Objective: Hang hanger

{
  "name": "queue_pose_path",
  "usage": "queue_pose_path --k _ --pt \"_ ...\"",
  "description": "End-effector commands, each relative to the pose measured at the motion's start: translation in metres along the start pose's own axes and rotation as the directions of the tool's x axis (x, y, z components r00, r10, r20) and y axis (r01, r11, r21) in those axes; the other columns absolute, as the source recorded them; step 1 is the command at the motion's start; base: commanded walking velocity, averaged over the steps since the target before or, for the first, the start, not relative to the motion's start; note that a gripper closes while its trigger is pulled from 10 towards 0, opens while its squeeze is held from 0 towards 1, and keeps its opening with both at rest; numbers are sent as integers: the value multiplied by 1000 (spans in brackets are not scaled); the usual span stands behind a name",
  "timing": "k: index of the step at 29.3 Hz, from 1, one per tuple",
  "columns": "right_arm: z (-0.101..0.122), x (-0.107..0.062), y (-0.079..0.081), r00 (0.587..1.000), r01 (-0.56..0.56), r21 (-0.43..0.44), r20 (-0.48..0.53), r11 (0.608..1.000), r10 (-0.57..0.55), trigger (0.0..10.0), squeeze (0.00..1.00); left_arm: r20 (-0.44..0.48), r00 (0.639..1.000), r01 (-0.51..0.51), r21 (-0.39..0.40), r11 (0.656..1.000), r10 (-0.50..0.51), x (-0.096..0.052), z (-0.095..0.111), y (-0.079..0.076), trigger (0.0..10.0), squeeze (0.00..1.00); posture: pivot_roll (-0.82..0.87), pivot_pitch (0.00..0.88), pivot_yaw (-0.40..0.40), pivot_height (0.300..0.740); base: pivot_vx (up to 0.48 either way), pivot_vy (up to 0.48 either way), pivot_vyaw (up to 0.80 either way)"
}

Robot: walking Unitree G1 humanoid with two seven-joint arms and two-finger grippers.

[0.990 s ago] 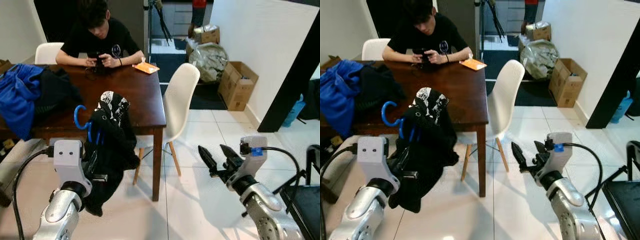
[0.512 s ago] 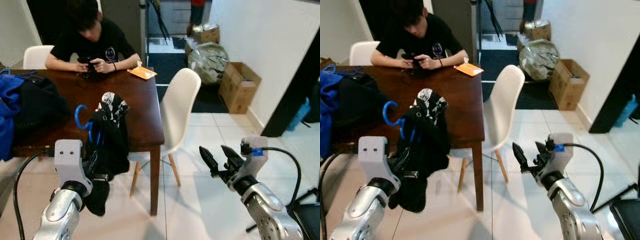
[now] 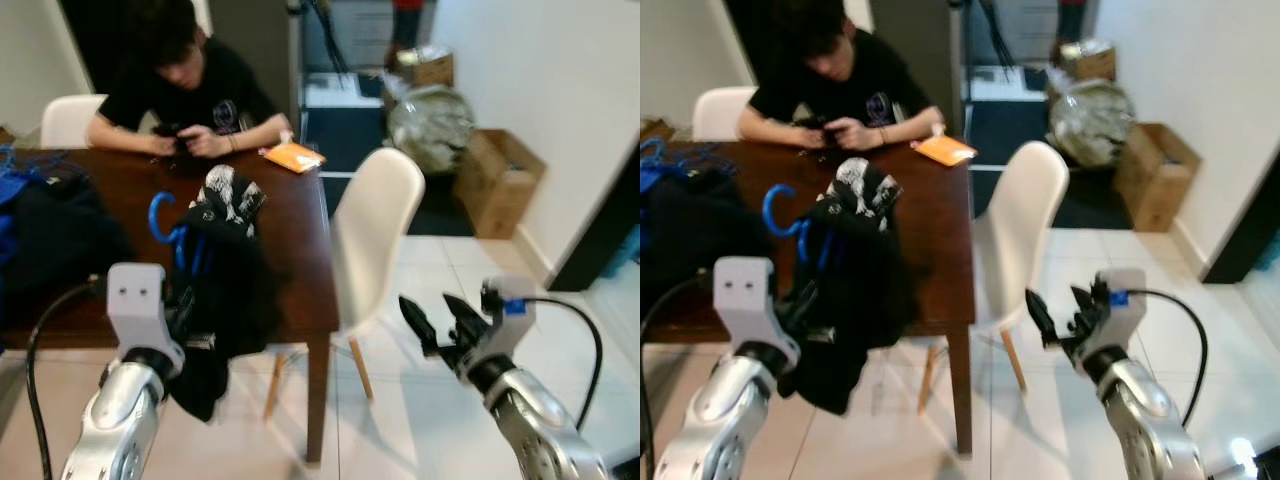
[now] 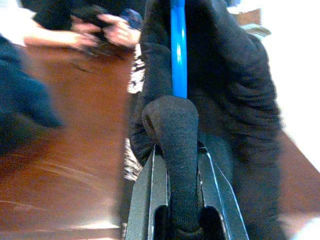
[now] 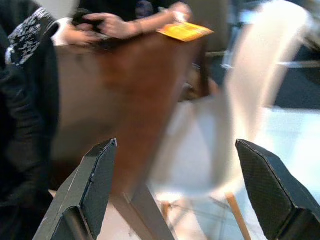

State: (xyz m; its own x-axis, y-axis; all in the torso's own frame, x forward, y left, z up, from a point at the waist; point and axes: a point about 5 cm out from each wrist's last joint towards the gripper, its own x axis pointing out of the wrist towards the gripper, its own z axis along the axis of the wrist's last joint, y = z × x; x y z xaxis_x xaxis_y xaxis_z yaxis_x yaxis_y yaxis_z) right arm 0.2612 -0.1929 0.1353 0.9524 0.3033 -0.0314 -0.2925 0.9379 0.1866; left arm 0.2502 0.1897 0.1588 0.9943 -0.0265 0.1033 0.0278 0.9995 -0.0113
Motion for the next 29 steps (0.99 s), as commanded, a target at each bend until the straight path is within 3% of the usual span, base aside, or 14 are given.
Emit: queue_pose_path --k 1,10,15,16,18,19,21,23,27,29 --pt "-3 2 7 1000 -27 6 -5 1000 27 10000 0 58 998 -30 25 999 29 0 12 8 10000 0 63 5 -12 740 442 0 800" --pt "-4 2 7 999 -31 21 -8 999 31 10000 0 99 994 -38 31 999 35 4 25 12 10000 0 67 0 -10 740 442 0 800" --pt "-4 2 6 1000 -20 46 1 999 20 10000 0 121 992 -27 34 999 22 8 33 14 10000 0 69 0 -7 740 442 0 0" --pt "-4 2 6 1000 -18 52 4 998 18 10000 0 128 992 2 29 1000 -5 10 36 12 10000 0 68 0 -3 740 442 0 0" --pt "-3 2 6 1000 -14 56 8 998 14 10000 0 114 970 219 -45 975 -213 14 41 -7 10000 0 68 0 1 740 191 0 0" --pt "-3 2 6 1000 -14 56 8 998 14 10000 0 114 970 219 -45 975 -213 14 41 -7 10000 0 68 0 1 740 0 0 0" --pt "-3 3 6 1000 -11 57 8 998 11 10000 0 111 924 373 -69 925 -365 12 47 -22 10000 0 66 0 3 740 0 0 0" --pt "-3 3 6 1000 -11 57 8 998 11 10000 0 111 924 373 -69 925 -365 12 47 -22 10000 0 66 0 3 740 0 0 0" --pt "-3 3 6 1000 -10 57 9 998 10 10000 0 79 883 466 -38 884 -463 9 52 -28 10000 0 68 1 5 740 0 0 0" --pt "-3 3 6 1000 -10 57 9 998 10 10000 0 79 883 466 -38 884 -463 9 52 -28 10000 0 68 1 5 740 0 0 0"
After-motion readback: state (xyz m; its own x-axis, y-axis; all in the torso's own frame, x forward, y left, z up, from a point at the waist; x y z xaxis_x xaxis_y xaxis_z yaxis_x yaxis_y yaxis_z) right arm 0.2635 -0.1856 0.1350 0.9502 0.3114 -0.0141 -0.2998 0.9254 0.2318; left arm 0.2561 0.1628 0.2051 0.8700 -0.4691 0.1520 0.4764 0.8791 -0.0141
